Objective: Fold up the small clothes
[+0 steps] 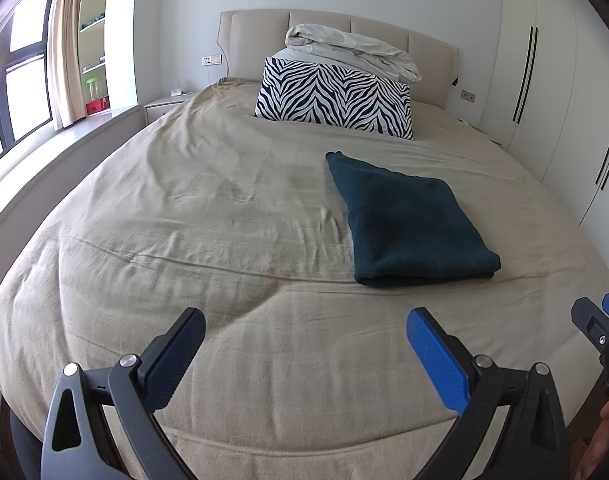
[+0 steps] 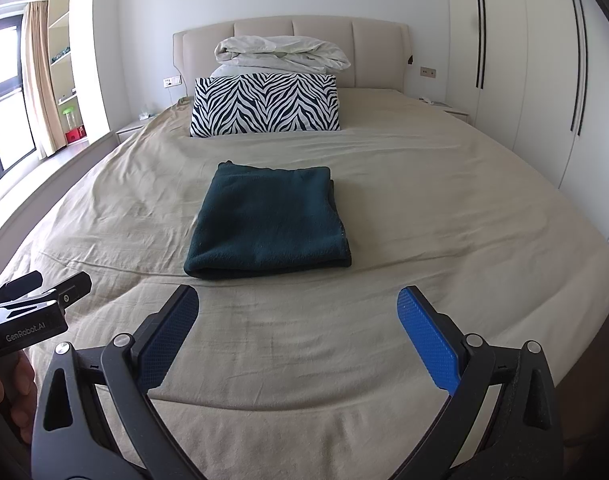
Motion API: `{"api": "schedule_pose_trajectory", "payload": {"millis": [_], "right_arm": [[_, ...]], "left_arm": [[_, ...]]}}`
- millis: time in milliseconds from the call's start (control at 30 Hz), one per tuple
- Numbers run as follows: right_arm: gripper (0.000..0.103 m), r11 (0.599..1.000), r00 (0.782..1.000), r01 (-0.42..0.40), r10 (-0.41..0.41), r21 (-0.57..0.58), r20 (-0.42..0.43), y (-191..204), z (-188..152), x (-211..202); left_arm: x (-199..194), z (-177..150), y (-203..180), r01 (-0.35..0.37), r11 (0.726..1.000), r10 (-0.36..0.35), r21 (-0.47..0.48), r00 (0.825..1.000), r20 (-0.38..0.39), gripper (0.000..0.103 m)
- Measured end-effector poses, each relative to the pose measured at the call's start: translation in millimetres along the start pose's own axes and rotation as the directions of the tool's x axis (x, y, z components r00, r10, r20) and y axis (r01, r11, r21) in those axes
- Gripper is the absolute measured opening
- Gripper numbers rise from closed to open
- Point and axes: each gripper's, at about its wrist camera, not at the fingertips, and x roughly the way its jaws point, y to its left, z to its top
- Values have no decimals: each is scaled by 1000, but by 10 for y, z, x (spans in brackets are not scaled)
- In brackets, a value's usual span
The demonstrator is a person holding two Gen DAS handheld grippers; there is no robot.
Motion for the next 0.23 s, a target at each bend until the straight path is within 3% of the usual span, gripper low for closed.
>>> {"api": "schedule_pose_trajectory", "payload": {"millis": [233], "right_arm": [[102,1000,1000,-3,3,5,-8,16,-32,-9]], "left_arm": [[-9,8,-8,-1,1000,1,1,1000,3,103]]}}
